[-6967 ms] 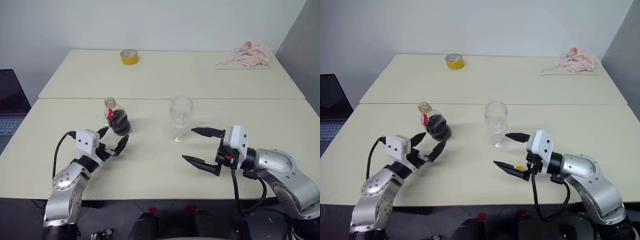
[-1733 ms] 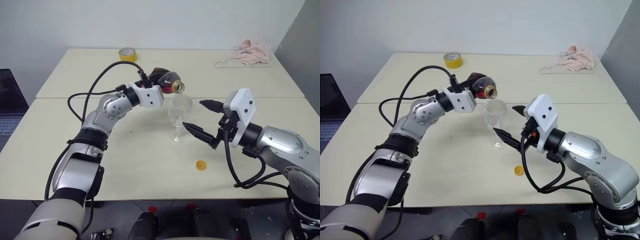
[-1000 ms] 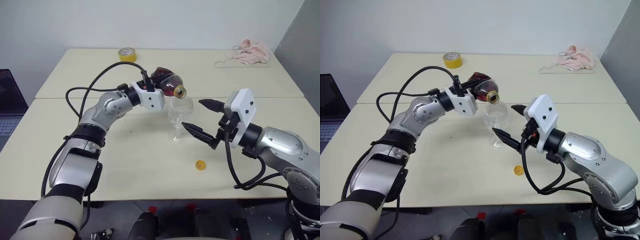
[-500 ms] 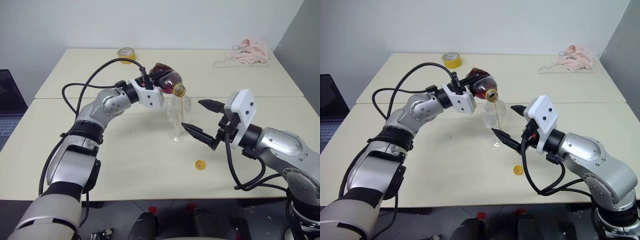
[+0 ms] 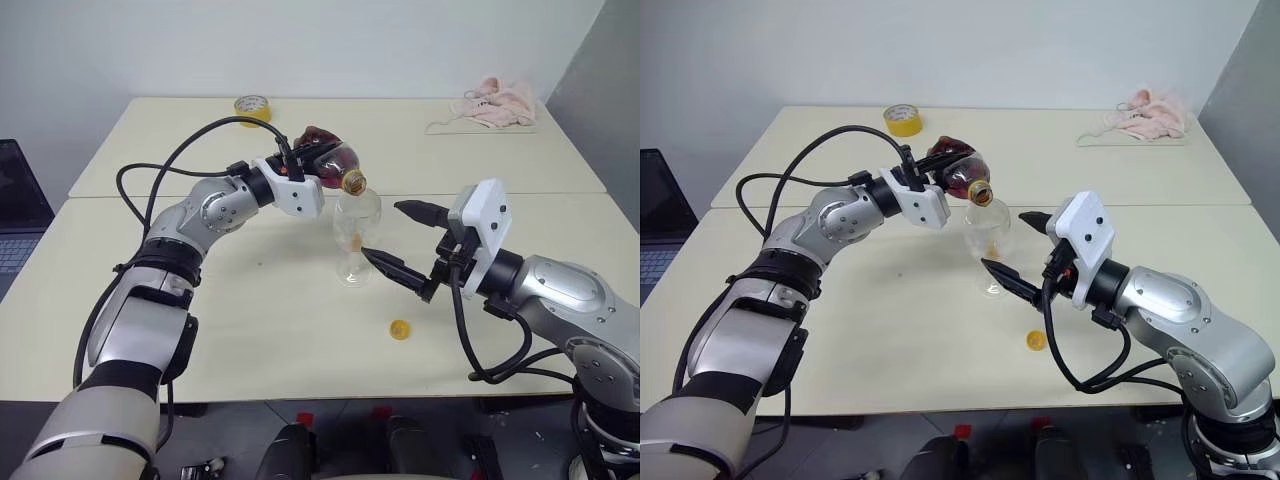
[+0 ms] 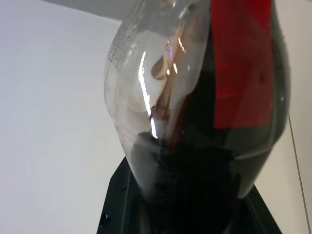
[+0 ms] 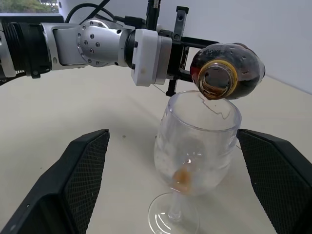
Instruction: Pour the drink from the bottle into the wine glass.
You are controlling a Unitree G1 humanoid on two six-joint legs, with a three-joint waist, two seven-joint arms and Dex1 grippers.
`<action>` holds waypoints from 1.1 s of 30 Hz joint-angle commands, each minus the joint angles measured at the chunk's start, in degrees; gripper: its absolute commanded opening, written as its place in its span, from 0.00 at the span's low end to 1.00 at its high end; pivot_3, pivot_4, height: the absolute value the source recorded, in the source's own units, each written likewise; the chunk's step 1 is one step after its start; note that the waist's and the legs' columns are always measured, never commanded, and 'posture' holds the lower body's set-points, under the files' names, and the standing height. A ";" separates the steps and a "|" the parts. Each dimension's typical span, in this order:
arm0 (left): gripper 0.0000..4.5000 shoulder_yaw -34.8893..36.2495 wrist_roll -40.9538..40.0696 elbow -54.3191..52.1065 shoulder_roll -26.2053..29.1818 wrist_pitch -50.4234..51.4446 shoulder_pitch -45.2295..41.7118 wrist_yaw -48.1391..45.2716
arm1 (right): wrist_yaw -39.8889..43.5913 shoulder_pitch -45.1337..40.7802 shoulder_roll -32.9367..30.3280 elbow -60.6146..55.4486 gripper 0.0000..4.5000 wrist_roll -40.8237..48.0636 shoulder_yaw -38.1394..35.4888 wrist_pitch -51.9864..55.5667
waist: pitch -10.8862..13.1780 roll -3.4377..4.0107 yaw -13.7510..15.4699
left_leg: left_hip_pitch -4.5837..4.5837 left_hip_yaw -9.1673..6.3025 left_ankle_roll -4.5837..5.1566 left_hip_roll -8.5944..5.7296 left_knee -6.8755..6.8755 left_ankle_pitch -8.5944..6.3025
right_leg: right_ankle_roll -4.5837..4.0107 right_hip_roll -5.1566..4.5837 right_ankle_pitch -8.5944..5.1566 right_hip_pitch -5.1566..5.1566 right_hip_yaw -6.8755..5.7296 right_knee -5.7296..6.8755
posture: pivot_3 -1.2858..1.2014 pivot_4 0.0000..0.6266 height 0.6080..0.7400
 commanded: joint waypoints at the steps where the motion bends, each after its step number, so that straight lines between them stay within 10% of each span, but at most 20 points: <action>1: 0.16 0.29 0.21 -0.89 1.09 -1.61 -2.66 2.45 | 0.42 0.08 -0.05 -2.43 1.00 1.19 -0.70 -0.65 | 0.00 0.00 -0.04 | 0.00 0.00 0.00 0.00 0.00 0.00 | 0.00 0.00 0.00 0.00 0.00 0.01 | 0.52 0.24 1.00; 33: 0.16 -1.55 5.04 0.24 2.59 -2.09 -4.54 10.17 | -0.18 0.27 -0.30 -3.08 1.00 2.69 -0.67 -0.23 | 0.00 0.00 -0.25 | -0.01 0.00 0.00 -0.01 0.01 0.00 | 0.01 0.00 0.00 -0.06 0.00 0.16 | 0.52 0.24 1.00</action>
